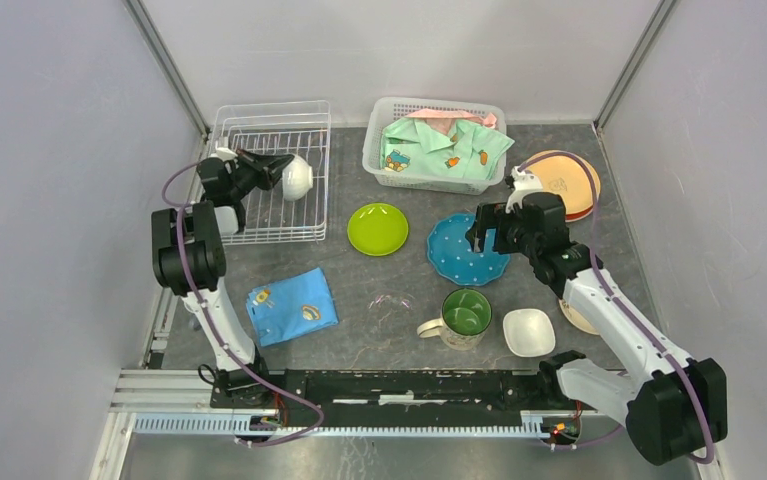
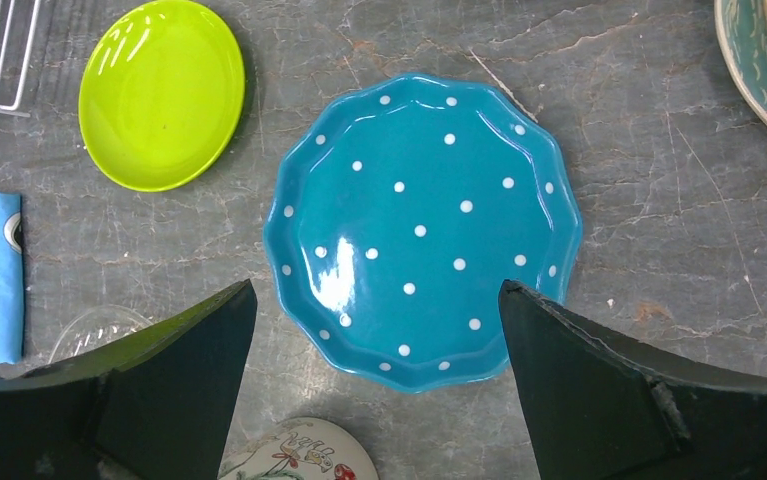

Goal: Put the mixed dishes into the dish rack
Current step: Turn the bowl upside down on the dish rack.

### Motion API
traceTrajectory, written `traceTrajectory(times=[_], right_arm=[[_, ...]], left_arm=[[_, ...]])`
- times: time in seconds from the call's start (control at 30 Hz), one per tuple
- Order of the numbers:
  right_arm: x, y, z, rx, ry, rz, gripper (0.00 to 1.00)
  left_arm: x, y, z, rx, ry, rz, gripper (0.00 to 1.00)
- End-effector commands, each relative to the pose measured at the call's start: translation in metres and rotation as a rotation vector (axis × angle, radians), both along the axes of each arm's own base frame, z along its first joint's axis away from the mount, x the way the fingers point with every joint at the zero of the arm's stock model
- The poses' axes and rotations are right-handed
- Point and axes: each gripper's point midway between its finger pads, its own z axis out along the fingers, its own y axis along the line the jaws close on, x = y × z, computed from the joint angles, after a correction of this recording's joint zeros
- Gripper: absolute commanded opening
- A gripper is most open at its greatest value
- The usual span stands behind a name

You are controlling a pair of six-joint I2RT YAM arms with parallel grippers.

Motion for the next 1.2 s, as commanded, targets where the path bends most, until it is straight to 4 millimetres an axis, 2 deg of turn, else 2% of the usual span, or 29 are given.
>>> traceTrajectory(times=[0.0, 0.1, 0.33, 0.63, 0.93, 1.07, 1.17], right_arm=[[0.006, -0.003, 0.006, -0.015, -0.045, -0.008, 0.98], [0.006, -0.004, 0.004, -0.021, -0.043, -0.006, 0.98], [0.005, -0.007, 0.003, -0.028, -0.042, -0.008, 0.98], [0.000, -0.007, -0.002, -0.016, -0.040, -0.009, 0.98], [-0.006, -0.010, -0.004, -0.015, -0.044, -0.013, 0.98], [-0.007, -0.009, -0.006, -0.002, -0.043, -0.013, 0.98], [-0.008, -0.008, -0.006, 0.000, -0.041, -0.011, 0.98]], left_arm=[[-0.014, -0.002, -0.001, 0.060, -0.031, 0.006, 0.02], [-0.026, -0.003, -0.014, 0.096, 0.019, 0.011, 0.02], [-0.048, 0.006, -0.020, 0.294, 0.108, 0.033, 0.02], [-0.085, 0.001, -0.035, 0.354, 0.186, -0.014, 0.02], [-0.106, 0.023, -0.021, 0.554, 0.226, 0.066, 0.02], [-0.115, 0.022, -0.019, 0.555, 0.228, 0.072, 0.02], [-0.114, 0.022, -0.009, 0.553, 0.189, 0.089, 0.02]])
